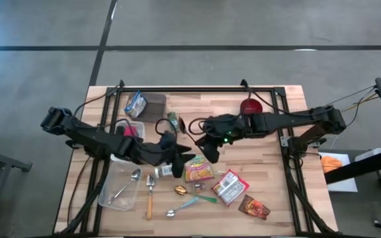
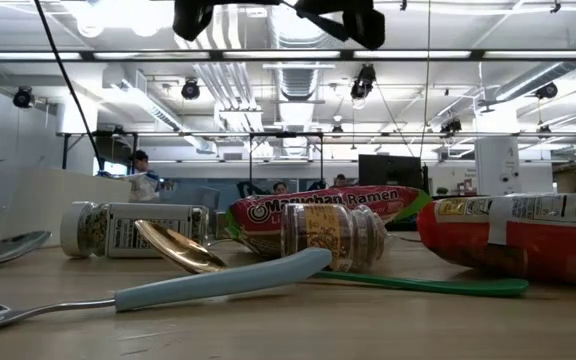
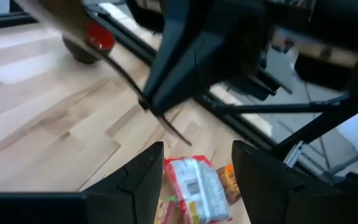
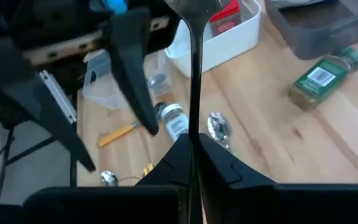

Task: Pick & Place Food Item
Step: Put the black spoon into the transparent bin

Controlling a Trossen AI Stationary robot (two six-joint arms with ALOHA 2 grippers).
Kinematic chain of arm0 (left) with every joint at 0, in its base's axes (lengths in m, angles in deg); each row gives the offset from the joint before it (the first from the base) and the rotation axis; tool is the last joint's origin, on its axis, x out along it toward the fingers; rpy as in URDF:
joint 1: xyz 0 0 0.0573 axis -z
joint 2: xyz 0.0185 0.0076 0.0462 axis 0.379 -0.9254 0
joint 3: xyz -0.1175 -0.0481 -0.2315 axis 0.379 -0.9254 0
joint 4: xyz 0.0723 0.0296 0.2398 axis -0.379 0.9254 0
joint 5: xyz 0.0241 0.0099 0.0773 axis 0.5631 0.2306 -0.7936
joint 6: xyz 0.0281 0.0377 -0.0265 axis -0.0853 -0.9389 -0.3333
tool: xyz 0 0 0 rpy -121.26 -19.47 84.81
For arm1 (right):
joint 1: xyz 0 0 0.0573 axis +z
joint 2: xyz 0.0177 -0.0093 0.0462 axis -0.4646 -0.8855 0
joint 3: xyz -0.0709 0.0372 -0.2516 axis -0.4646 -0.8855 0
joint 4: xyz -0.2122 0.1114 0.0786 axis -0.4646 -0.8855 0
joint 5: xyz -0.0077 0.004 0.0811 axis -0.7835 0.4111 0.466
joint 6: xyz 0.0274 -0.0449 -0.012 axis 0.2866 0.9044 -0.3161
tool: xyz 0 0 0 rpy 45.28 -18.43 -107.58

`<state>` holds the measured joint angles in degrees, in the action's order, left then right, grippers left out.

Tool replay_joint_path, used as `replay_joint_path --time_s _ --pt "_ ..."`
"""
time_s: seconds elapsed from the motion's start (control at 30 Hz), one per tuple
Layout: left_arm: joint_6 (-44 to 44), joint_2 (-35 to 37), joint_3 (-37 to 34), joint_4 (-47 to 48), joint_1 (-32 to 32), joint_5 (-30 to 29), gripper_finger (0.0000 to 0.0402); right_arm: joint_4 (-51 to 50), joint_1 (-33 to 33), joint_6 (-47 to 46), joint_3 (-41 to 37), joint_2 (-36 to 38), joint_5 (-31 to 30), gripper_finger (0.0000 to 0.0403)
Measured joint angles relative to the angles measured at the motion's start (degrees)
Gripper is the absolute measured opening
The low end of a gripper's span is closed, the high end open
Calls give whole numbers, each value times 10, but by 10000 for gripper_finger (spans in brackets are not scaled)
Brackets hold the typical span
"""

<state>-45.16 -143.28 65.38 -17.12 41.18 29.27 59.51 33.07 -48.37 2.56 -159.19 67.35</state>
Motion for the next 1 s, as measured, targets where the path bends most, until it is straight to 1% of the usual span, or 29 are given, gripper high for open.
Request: replay_joint_path --time_s 0.07,0.13,0.23,0.4,0.53,0.63,0.73,0.87,1.0 --pt "-1 3 0 -13 -2 0 201 1 10 0 0 1 0 8" --pt "-1 6 0 -24 -3 0 219 2 19 0 0 2 0 8" --pt "-1 6 0 -41 -4 3 257 18 31 0 0 3 1 8" --pt "0 6 0 -48 -10 5 327 71 44 0 0 7 0 8" --pt "-3 6 0 -72 -10 5 362 106 53 0 0 9 0 8" --pt "-43 6 0 -111 -10 7 366 113 61 0 0 9 0 8" --pt "-81 7 0 -156 -10 9 359 116 69 -1 0 9 0 8" --pt "-103 11 0 -171 -10 20 333 120 78 -2 0 10 -2 8" --pt "-104 12 0 -172 -10 27 296 120 86 0 10 10 -15 8"
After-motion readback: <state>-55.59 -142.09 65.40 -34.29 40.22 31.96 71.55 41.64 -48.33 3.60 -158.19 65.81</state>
